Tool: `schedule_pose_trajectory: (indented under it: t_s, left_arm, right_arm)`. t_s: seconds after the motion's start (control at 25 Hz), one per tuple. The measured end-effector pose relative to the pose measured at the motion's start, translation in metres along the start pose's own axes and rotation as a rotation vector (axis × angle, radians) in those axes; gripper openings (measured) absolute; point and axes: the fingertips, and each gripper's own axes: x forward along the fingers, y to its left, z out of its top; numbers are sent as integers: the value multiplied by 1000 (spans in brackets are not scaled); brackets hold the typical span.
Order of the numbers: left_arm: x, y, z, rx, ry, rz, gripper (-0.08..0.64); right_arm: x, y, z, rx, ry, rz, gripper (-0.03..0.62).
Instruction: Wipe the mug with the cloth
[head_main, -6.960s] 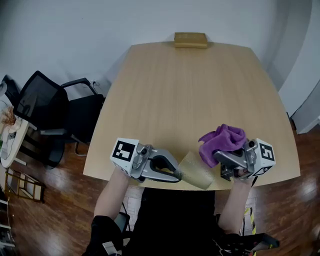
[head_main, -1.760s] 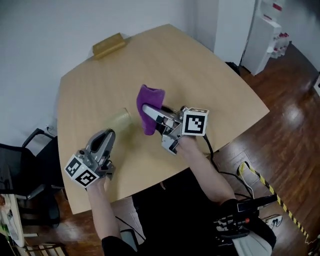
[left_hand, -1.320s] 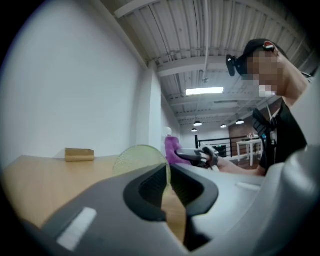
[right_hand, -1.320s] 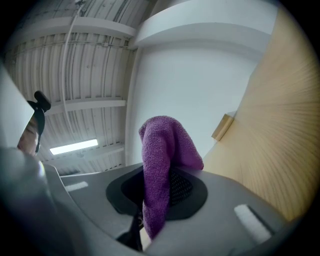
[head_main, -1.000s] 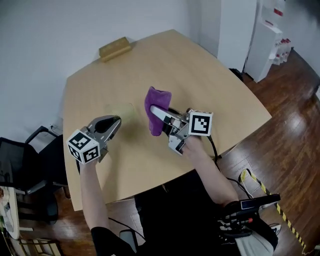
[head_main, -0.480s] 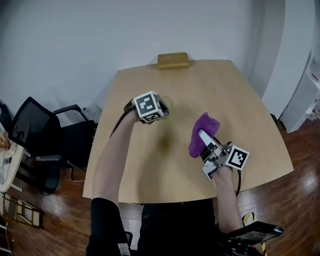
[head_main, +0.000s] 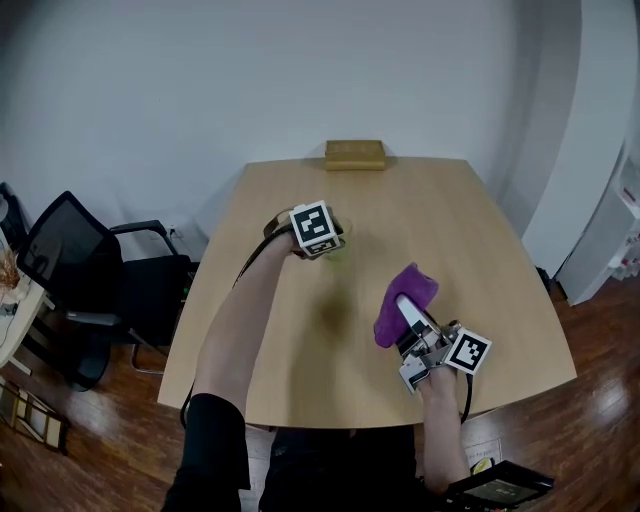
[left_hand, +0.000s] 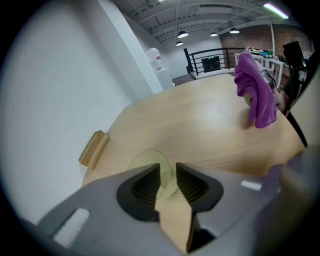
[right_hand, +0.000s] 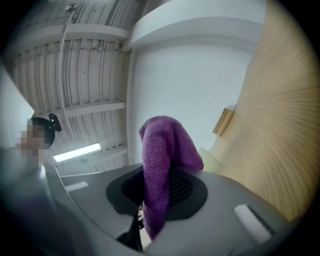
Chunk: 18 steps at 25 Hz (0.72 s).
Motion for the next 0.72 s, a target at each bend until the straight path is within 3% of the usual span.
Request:
schedule_pose_trajectory:
  t_s: [0.16, 0.24, 0.28, 0.36, 0.44, 0.56, 0.64, 0.72]
  left_arm:
    - [-26, 4, 4, -67, -150, 146, 157]
    - [-55, -3, 9, -163, -314, 222, 157]
    - [-73, -10, 16, -235, -435, 233, 155]
    - [-111, -34, 32, -407, -736, 193, 130]
    - [-155, -65, 37, -583, -1050, 89, 103]
    - [-218, -104, 17, -826, -1480, -59, 96]
    - [-243, -138, 5, -924, -1695, -107, 74]
    - [-254, -176, 8, -931, -1793, -122, 74]
  right_arm:
    - [-4, 1, -1, 9, -14, 7, 55]
    - [-9, 4, -2, 28, -34, 25, 55]
    - [-11, 7, 1, 46, -49, 37, 55]
    - [-15, 14, 9, 79, -78, 65, 55]
    - [-12, 24, 10, 82, -91, 118, 55]
    - [14, 45, 4, 103, -88, 227, 55]
    - [19, 56, -6, 142, -72, 248, 55]
    - [8, 66, -18, 169, -53, 239, 55]
